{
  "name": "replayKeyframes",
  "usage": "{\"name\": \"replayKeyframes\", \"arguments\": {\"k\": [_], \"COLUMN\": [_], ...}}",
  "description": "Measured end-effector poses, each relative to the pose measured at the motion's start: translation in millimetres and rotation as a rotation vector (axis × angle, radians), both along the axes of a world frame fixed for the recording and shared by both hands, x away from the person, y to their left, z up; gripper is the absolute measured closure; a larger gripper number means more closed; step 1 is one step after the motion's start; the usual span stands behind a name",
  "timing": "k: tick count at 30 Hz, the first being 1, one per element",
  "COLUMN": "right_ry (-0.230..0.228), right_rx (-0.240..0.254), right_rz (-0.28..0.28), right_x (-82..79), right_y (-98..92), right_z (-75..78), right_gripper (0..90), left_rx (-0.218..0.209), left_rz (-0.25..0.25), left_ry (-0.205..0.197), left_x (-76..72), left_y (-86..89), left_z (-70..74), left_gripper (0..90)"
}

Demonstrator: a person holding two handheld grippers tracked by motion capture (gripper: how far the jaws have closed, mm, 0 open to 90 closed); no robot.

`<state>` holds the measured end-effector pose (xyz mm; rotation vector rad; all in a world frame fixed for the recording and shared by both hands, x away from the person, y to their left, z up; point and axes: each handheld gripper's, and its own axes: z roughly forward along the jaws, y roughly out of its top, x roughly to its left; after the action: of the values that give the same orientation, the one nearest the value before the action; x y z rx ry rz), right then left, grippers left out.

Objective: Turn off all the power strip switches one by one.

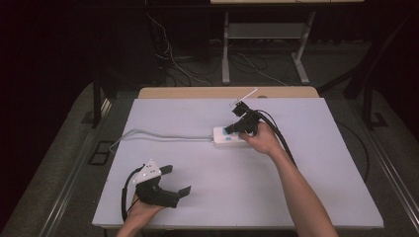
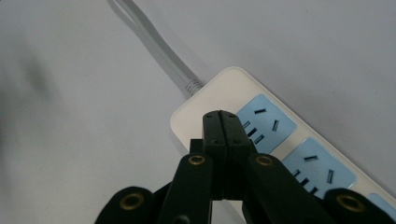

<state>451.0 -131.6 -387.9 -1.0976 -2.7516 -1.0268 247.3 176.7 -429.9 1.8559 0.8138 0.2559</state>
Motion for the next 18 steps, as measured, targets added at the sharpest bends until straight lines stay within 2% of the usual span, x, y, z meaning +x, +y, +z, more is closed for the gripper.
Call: {"name": "replayKeyframes", "arguments": {"k": [9,18], "right_ry": [0.034,0.047], "right_rx": [0.007,-0.004], "right_rz": [-0.016,-0.010], "right_x": [3.4,2.8], "right_y": [-0.6,-1.5], "right_z": [-11.9,-21.2], "right_gripper": [90.0,90.0], "left_rx": [-0.003,-0.001], "left_rz": [0.001,-0.001], "left_ry": [0.000,0.000], "left_x": [-0.2,-0.8], "left_y": [0.9,0.8], "left_z": [0.1,0.1], "left_gripper": [0.0,0.0]}}
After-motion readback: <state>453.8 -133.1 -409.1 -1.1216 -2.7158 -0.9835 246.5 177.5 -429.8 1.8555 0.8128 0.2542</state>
